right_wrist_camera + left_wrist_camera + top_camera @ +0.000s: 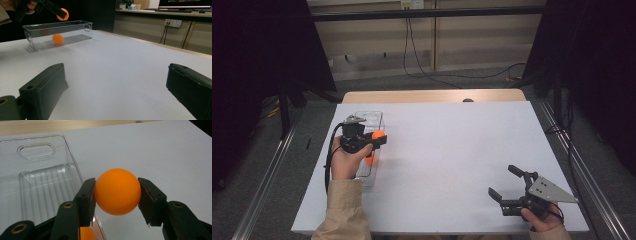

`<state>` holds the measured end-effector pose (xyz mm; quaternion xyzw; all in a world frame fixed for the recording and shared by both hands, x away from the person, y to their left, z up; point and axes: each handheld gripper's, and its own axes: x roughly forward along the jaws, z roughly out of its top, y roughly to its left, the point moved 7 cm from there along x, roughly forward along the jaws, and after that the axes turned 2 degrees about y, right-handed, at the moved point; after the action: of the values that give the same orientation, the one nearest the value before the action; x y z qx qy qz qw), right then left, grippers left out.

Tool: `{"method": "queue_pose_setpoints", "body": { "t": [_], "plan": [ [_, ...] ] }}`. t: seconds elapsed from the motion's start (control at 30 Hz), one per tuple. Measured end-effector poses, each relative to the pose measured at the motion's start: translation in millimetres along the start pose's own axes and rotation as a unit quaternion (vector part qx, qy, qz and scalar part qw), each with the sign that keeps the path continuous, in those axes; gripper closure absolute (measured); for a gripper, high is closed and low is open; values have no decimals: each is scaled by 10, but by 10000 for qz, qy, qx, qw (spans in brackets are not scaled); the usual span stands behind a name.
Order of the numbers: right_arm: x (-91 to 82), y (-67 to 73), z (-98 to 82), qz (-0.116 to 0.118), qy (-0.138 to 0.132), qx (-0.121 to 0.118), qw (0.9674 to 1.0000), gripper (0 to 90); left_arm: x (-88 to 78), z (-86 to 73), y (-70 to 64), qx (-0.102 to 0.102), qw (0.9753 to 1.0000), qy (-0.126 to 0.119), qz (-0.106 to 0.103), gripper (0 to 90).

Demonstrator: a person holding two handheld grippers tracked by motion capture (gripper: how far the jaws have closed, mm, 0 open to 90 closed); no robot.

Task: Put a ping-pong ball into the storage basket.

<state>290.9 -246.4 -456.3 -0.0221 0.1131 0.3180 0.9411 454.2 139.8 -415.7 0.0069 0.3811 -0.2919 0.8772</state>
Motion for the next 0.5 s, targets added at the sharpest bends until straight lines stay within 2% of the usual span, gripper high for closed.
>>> {"method": "queue_pose_setpoints", "body": {
  "t": [0.5],
  "plan": [
    [-4,3,0,3,8,17,10000,21,-35,-5,42,-6,10000,-17,74,509]
  ]
}}
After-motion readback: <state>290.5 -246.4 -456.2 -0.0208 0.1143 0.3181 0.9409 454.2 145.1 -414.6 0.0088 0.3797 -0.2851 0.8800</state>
